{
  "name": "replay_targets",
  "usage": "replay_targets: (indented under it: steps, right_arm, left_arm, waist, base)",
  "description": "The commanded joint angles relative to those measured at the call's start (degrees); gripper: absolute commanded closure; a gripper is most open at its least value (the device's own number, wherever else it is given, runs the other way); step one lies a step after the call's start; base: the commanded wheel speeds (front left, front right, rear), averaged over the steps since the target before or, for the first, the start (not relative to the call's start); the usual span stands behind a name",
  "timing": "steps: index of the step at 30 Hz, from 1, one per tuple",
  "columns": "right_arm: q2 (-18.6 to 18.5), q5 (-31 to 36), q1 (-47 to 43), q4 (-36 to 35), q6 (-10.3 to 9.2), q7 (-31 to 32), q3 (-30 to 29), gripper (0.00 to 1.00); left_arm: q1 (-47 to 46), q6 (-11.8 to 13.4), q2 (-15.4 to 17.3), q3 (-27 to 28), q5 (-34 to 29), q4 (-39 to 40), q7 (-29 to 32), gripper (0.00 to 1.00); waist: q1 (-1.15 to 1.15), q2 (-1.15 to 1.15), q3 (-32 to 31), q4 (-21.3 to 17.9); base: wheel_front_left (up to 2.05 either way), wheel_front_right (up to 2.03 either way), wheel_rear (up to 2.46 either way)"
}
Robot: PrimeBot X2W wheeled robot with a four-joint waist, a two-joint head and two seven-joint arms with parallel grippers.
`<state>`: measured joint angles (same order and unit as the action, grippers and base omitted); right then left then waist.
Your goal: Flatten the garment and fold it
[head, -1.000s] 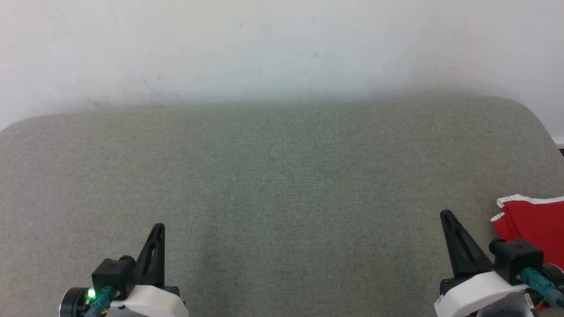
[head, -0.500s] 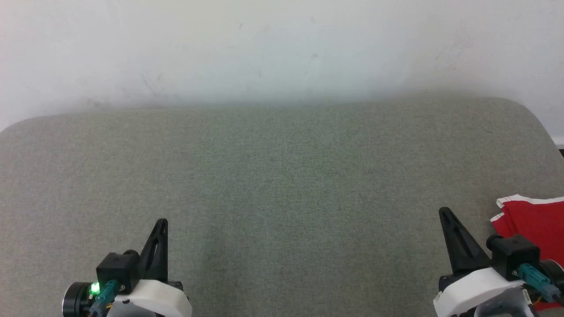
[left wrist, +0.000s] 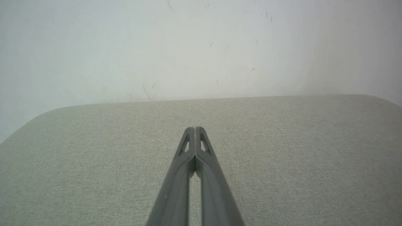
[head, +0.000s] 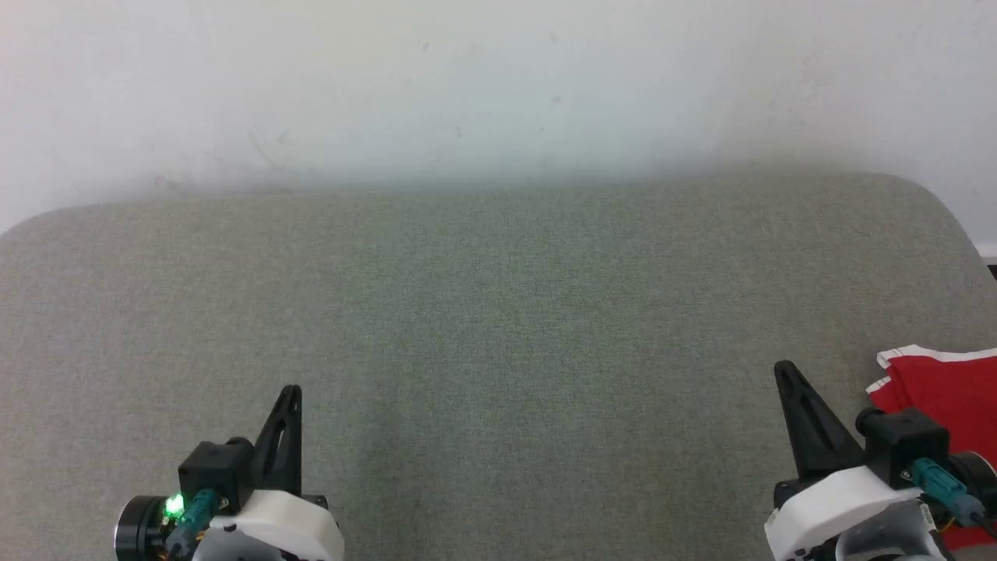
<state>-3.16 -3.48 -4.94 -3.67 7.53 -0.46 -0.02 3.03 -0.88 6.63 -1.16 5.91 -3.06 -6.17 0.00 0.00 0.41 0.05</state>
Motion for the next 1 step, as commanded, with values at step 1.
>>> replay_targets:
  steps: [1]
  right_arm:
    - [0.2, 0.5, 1.1, 0.3, -0.03, 0.2, 0.0, 1.0]
  left_arm:
    - [-1.2, 0.4, -0.4, 0.4, -0.7, 0.4, 0.3, 1.0]
  waist:
    - [0.0, 0.0, 0.0, 0.0]
  base:
    - [0.0, 0.0, 0.0]
